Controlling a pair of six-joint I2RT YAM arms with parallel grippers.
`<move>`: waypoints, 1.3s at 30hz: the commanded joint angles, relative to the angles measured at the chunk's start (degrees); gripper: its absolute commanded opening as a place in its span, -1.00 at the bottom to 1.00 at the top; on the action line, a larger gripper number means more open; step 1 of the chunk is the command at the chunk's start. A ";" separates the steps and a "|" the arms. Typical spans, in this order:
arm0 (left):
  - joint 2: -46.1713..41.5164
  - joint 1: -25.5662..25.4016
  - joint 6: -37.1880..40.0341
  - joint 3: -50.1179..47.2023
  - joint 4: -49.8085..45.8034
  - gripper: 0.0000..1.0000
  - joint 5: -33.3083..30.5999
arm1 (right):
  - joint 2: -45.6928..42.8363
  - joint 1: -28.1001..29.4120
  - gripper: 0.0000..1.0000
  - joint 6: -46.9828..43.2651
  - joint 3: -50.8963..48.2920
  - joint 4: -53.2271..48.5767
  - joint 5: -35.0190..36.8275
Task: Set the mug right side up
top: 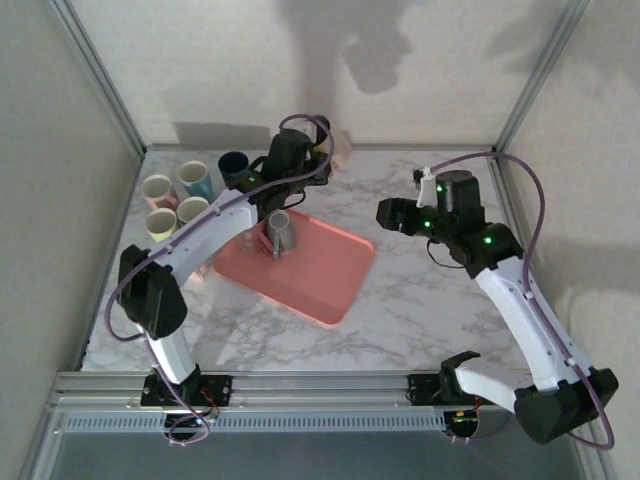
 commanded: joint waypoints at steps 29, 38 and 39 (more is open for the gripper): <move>27.47 8.73 9.07 22.82 -5.92 -1.00 -12.85 | 11.15 -0.22 0.31 -1.81 2.15 -1.89 -1.16; 30.85 9.85 9.17 22.81 -3.65 -1.00 -10.98 | 13.09 -0.20 0.30 -0.08 1.31 -1.04 -3.06; 31.09 9.79 9.16 22.71 -3.53 -1.00 -10.94 | 13.27 -0.22 0.30 -0.04 1.34 -1.04 -3.19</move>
